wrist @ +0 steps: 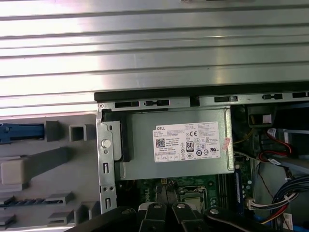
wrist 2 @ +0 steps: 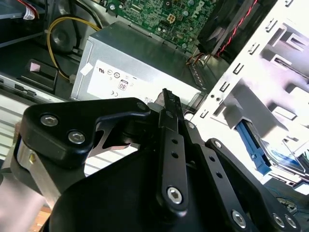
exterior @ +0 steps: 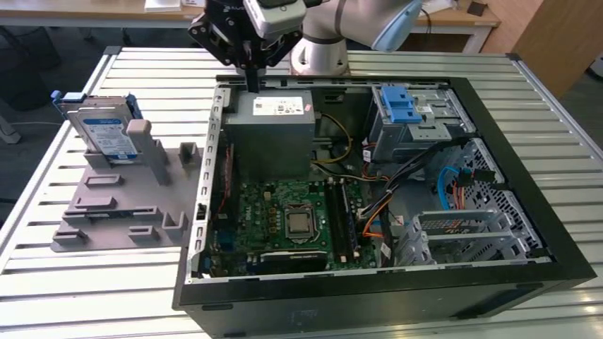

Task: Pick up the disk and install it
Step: 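Reach for the disk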

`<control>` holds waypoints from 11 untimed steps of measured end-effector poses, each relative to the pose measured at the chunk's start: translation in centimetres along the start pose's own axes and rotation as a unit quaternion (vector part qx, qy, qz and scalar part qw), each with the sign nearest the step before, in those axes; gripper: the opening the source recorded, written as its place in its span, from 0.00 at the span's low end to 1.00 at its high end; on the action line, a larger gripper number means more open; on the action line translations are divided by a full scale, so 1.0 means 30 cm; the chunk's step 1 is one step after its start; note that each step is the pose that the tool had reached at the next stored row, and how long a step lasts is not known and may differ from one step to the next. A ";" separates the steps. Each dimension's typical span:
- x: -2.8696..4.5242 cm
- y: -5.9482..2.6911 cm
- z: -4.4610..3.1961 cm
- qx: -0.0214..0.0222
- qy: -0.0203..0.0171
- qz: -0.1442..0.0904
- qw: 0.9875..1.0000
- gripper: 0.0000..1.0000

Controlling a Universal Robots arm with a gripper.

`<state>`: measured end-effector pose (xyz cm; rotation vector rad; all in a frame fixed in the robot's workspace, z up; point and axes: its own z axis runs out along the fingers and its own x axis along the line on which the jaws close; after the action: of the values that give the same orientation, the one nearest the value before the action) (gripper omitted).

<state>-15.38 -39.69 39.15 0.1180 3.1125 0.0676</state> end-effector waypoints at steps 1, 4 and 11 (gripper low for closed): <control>0.002 0.000 0.000 0.000 0.000 0.000 1.000 0.11; 0.008 0.001 0.000 0.000 0.000 0.000 1.000 0.11; 0.023 0.002 0.000 0.000 0.000 0.000 1.000 0.11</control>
<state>-16.05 -39.59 39.12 0.1179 3.1125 0.0676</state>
